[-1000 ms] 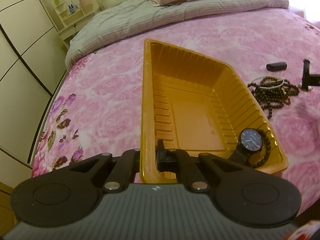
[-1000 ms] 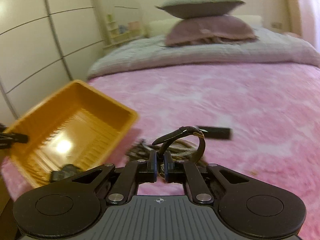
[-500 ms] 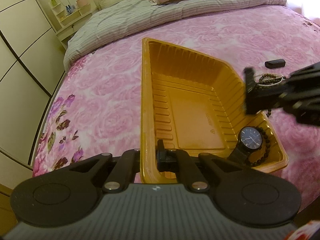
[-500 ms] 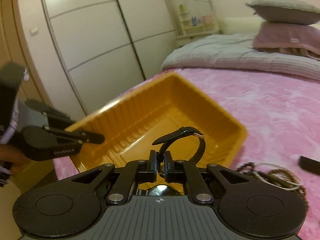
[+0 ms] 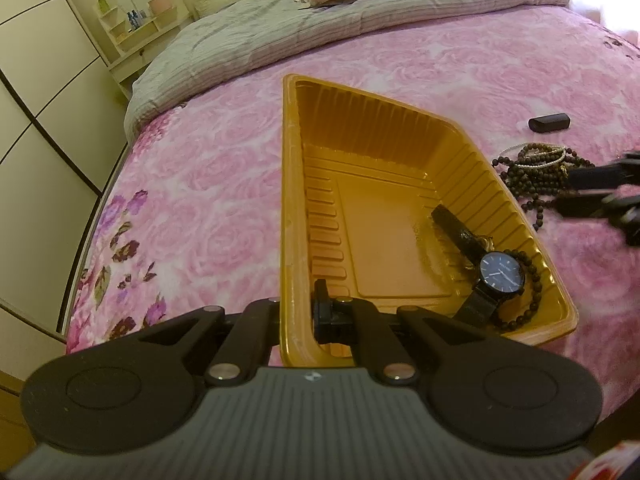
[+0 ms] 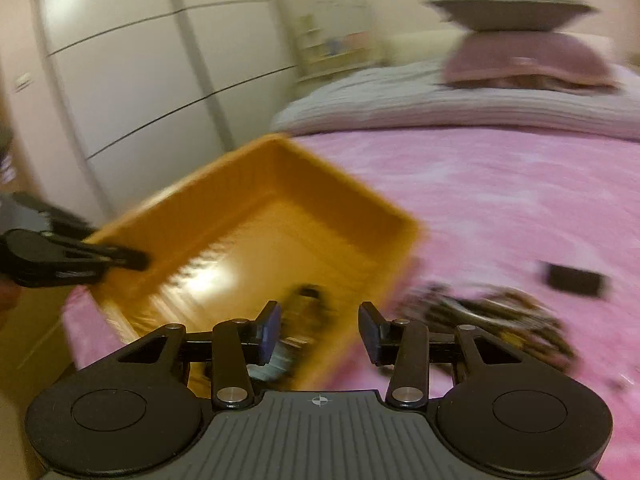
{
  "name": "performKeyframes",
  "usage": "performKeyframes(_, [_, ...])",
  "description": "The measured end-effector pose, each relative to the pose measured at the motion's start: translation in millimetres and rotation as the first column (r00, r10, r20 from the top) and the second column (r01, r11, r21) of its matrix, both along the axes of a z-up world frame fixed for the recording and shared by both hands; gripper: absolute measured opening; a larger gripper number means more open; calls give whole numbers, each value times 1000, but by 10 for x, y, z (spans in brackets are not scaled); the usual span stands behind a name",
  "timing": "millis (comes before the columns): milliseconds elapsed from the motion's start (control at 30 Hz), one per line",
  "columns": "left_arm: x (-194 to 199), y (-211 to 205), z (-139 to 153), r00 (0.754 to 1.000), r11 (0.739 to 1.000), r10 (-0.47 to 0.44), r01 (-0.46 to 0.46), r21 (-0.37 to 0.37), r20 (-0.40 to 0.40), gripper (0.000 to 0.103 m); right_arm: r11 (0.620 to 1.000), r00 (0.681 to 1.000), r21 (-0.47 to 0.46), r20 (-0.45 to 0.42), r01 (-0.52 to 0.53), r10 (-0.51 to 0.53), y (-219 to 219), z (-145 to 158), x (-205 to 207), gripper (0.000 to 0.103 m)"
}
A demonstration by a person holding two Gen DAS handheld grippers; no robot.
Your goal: Organize jewelry
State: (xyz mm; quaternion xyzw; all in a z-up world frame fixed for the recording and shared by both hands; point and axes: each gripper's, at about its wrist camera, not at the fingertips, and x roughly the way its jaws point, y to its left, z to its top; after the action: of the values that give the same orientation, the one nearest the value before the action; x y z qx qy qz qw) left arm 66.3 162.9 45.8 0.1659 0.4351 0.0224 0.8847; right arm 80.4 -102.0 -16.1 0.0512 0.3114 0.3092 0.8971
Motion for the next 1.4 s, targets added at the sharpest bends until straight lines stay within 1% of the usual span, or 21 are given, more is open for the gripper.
performKeyframes(67, [7,-3,3,1000,1000,-5,5,5,-1,2,992,993,-50,15,114,-113,-295,-46,-35,43])
performKeyframes(133, [15,-7,6,1000,1000,-8,8,8,0,2,969,975,-110,33,221,-219,-584,-111,-18,43])
performKeyframes(200, [14,-9,3,1000,1000,-10,10,11,1,2,944,957,-162,18,288,-288,-806,-189,66,43])
performKeyframes(300, [21,-8,2,1000,1000,-8,8,13,2,2,922,939,-195,-16,335,-344,-1006,-319,207,43])
performKeyframes(433, [22,-24,8,1000,1000,-3,3,16,0,2,918,937,-211,-19,337,-349,-998,-428,352,43])
performKeyframes(533, [21,-27,9,1000,1000,-4,4,18,0,2,913,941,-244,-7,327,-339,-1008,-492,409,43])
performKeyframes(633, [18,-31,13,1000,1000,-4,4,20,0,2,915,945,-253,-9,315,-328,-1026,-550,412,42])
performKeyframes(700, [19,-34,13,1000,1000,-4,4,20,0,2,917,950,-260,5,304,-314,-1017,-576,407,30])
performKeyframes(733, [18,-34,18,1000,1000,-4,4,19,1,2,918,952,-261,13,300,-307,-1016,-576,397,19])
performKeyframes(867, [16,-32,19,1000,1000,-5,5,19,1,2,913,951,-269,57,307,-303,-992,-502,334,19])
performKeyframes(933, [18,-28,21,1000,1000,-7,7,20,-1,2,923,958,-257,67,286,-278,-931,-406,278,19])
performKeyframes(1000, [18,-23,22,1000,1000,-9,9,21,-1,2,945,971,-221,64,241,-232,-816,-276,210,19])
performKeyframes(1067, [16,-24,20,1000,1000,-7,7,19,0,2,975,988,-158,52,155,-149,-639,-137,137,19])
performKeyframes(1133, [16,-23,20,1000,1000,-7,6,18,1,2,993,998,-101,41,60,-56,-397,-21,72,19])
performKeyframes(1233, [18,-12,17,1000,1000,-5,5,13,1,2,994,994,-56,49,-90,93,47,93,-24,19])
performKeyframes(1333, [19,-1,5,1000,1000,-4,4,5,2,2,981,980,-45,60,-187,190,437,131,-70,19])
performKeyframes(1400, [18,2,2,1000,1000,-5,5,5,3,2,973,971,-41,69,-228,230,620,153,-90,19])
